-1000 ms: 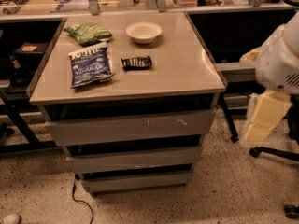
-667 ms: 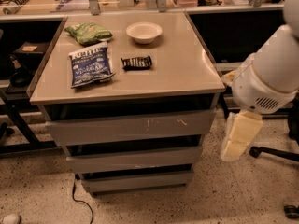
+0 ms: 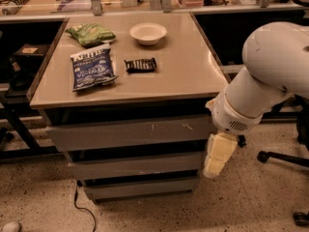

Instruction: Open top drawer

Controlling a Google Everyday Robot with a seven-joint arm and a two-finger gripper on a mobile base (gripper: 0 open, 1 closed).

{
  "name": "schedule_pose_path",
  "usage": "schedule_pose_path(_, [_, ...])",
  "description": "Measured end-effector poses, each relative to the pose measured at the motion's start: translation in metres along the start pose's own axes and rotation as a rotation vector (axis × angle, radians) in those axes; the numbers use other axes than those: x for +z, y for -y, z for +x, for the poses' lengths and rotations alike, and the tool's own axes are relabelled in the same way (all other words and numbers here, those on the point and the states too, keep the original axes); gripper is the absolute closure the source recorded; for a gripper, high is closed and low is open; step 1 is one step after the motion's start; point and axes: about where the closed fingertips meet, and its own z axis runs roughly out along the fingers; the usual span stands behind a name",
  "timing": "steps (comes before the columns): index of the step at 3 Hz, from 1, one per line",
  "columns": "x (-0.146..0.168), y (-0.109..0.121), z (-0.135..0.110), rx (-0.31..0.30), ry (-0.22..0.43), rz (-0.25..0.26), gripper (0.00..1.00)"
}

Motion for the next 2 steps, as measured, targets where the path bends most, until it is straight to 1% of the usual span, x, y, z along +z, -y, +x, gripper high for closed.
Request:
schedule_pose_path(1, [0.0019, 0.0003, 0.0004, 0.001, 0.001, -0.003, 0.00])
schedule_pose_path(2, [0.0101, -0.0027, -0.0030, -0.019, 0.012, -0.022, 0.00])
